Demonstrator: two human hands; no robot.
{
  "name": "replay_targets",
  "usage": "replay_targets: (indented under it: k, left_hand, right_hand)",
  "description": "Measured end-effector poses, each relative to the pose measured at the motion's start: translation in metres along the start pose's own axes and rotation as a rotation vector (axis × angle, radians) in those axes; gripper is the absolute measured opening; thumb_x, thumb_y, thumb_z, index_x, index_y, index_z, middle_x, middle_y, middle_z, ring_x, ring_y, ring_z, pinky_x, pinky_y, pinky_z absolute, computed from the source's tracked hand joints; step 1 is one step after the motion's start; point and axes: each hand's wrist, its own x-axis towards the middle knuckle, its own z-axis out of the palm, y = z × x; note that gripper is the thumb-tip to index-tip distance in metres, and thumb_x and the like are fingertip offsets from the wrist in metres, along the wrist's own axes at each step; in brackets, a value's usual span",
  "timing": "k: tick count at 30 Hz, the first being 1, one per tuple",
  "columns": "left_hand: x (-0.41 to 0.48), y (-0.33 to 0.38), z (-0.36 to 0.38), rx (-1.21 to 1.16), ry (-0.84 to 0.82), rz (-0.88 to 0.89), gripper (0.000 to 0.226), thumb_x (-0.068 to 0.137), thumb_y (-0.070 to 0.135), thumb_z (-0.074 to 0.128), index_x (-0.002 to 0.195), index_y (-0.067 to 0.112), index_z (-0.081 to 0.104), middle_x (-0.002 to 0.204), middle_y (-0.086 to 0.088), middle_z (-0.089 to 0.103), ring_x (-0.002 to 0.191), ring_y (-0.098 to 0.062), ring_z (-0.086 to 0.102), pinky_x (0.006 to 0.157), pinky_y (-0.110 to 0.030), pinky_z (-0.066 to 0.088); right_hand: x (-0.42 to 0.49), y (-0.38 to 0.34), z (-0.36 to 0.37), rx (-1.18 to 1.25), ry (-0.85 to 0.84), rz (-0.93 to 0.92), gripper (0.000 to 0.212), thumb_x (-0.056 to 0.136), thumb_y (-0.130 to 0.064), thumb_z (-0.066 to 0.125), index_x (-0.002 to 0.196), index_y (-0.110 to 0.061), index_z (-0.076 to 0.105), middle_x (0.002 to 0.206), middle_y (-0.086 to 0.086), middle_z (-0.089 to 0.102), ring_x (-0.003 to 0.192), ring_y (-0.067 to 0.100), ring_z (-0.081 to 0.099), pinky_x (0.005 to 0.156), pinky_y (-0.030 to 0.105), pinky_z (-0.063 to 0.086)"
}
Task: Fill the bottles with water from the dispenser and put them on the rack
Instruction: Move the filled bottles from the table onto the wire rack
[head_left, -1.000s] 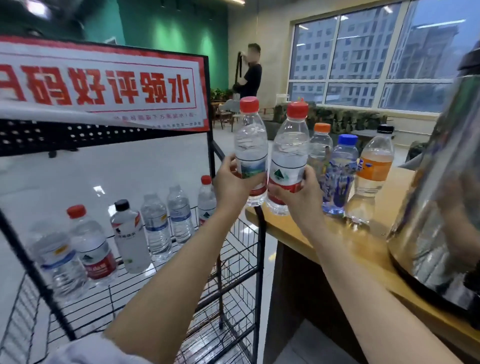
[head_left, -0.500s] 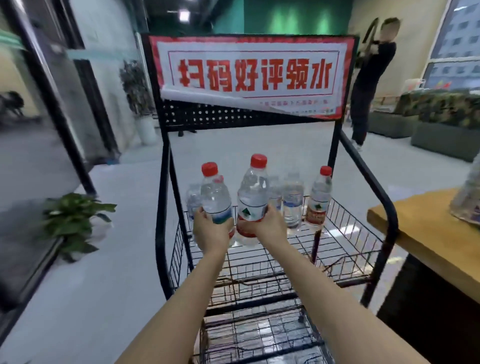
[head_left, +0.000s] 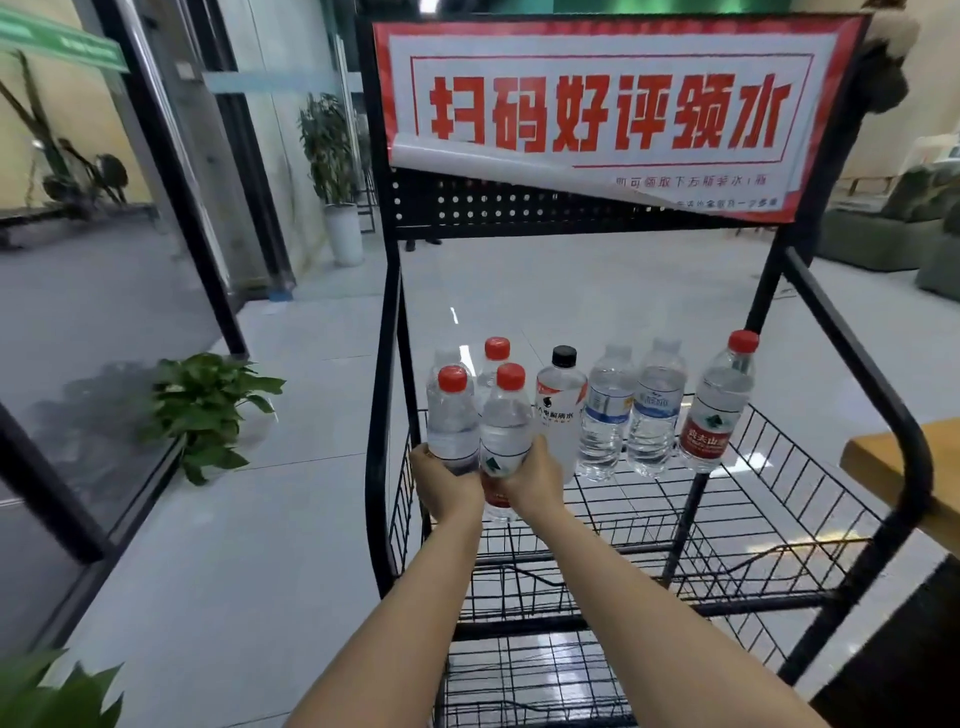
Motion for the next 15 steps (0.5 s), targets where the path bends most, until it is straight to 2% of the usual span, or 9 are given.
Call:
replay_targets:
  k: [2, 3, 5, 6, 7, 9, 10, 13, 15]
  left_hand:
    - [0.001, -0.002, 0.002, -0.004, -0.002, 0.009, 0.049, 0.071, 0.001, 0.079, 0.101, 0.021, 0.046, 0.100, -0.001, 0.062, 0.086, -0.021, 0.062, 0.075, -0.035, 0.054]
    - [0.002, -0.003, 0.003, 0.007, -0.006, 0.015, 0.047, 0.073, 0.001, 0.079, 0.102, 0.020, 0.047, 0.101, -0.001, 0.062, 0.088, -0.021, 0.061, 0.076, -0.034, 0.053]
    - [0.002, -0.005, 0.004, 0.027, -0.013, 0.017, 0.038, 0.073, 0.003, 0.076, 0.100, 0.015, 0.051, 0.101, -0.004, 0.066, 0.091, -0.026, 0.065, 0.077, -0.039, 0.057]
    - [0.002, -0.004, 0.005, 0.042, -0.015, 0.007, 0.036, 0.073, 0.003, 0.075, 0.100, 0.011, 0.054, 0.101, -0.007, 0.067, 0.093, -0.030, 0.067, 0.078, -0.043, 0.058]
    - [0.001, -0.003, 0.004, 0.066, -0.012, -0.009, 0.036, 0.073, 0.002, 0.074, 0.102, 0.009, 0.054, 0.104, -0.010, 0.067, 0.097, -0.032, 0.066, 0.081, -0.046, 0.058]
    - [0.001, -0.003, 0.003, 0.093, -0.003, -0.051, 0.042, 0.075, 0.002, 0.075, 0.107, 0.008, 0.049, 0.114, -0.015, 0.063, 0.106, -0.035, 0.062, 0.091, -0.050, 0.054]
    - [-0.001, -0.002, 0.001, 0.102, -0.003, -0.077, 0.045, 0.076, 0.003, 0.075, 0.110, 0.007, 0.047, 0.119, -0.017, 0.060, 0.111, -0.037, 0.059, 0.096, -0.051, 0.051]
    - [-0.008, 0.006, 0.000, 0.112, -0.024, -0.134, 0.065, 0.079, 0.003, 0.073, 0.133, 0.003, 0.037, 0.139, -0.023, 0.046, 0.128, -0.040, 0.047, 0.104, -0.054, 0.044]
    - [-0.018, 0.016, 0.000, 0.090, -0.054, -0.198, 0.076, 0.081, 0.000, 0.072, 0.143, 0.005, 0.028, 0.148, -0.023, 0.034, 0.133, -0.042, 0.040, 0.106, -0.053, 0.043]
  right_hand:
    - [0.000, 0.001, 0.000, 0.020, -0.013, -0.007, 0.058, 0.068, -0.023, 0.086, 0.106, -0.007, 0.046, 0.097, 0.008, 0.061, 0.079, 0.018, 0.052, 0.061, 0.024, 0.041]
    - [0.000, 0.001, -0.002, 0.032, -0.024, -0.008, 0.057, 0.069, -0.020, 0.086, 0.107, -0.006, 0.046, 0.096, 0.007, 0.059, 0.077, 0.015, 0.052, 0.055, 0.018, 0.040]
    - [-0.001, 0.001, -0.003, 0.056, -0.061, 0.008, 0.056, 0.072, -0.016, 0.085, 0.110, -0.003, 0.046, 0.095, 0.006, 0.056, 0.071, 0.009, 0.049, 0.045, 0.007, 0.037]
    - [-0.002, 0.001, -0.004, 0.061, -0.076, 0.016, 0.057, 0.072, -0.016, 0.084, 0.112, -0.002, 0.046, 0.096, 0.006, 0.056, 0.073, 0.008, 0.050, 0.047, 0.006, 0.038]
    - [-0.004, 0.002, -0.005, 0.061, -0.083, 0.017, 0.059, 0.072, -0.017, 0.084, 0.115, -0.002, 0.046, 0.100, 0.007, 0.058, 0.078, 0.011, 0.053, 0.056, 0.006, 0.042]
    - [-0.007, 0.001, -0.009, 0.070, -0.088, 0.016, 0.063, 0.073, -0.021, 0.085, 0.119, -0.003, 0.046, 0.108, 0.008, 0.059, 0.097, 0.021, 0.059, 0.078, 0.024, 0.049]
    - [-0.009, 0.000, -0.012, 0.075, -0.091, 0.017, 0.064, 0.074, -0.021, 0.084, 0.122, -0.003, 0.045, 0.108, 0.006, 0.058, 0.103, 0.022, 0.058, 0.083, 0.028, 0.047]
    - [-0.015, -0.007, -0.028, 0.087, -0.111, 0.007, 0.070, 0.076, -0.016, 0.082, 0.131, -0.003, 0.041, 0.107, 0.001, 0.051, 0.101, 0.015, 0.051, 0.084, 0.022, 0.040]
    - [-0.020, -0.010, -0.040, 0.103, -0.104, -0.007, 0.077, 0.075, -0.016, 0.082, 0.138, -0.007, 0.037, 0.123, 0.005, 0.054, 0.111, 0.018, 0.053, 0.094, 0.027, 0.044]
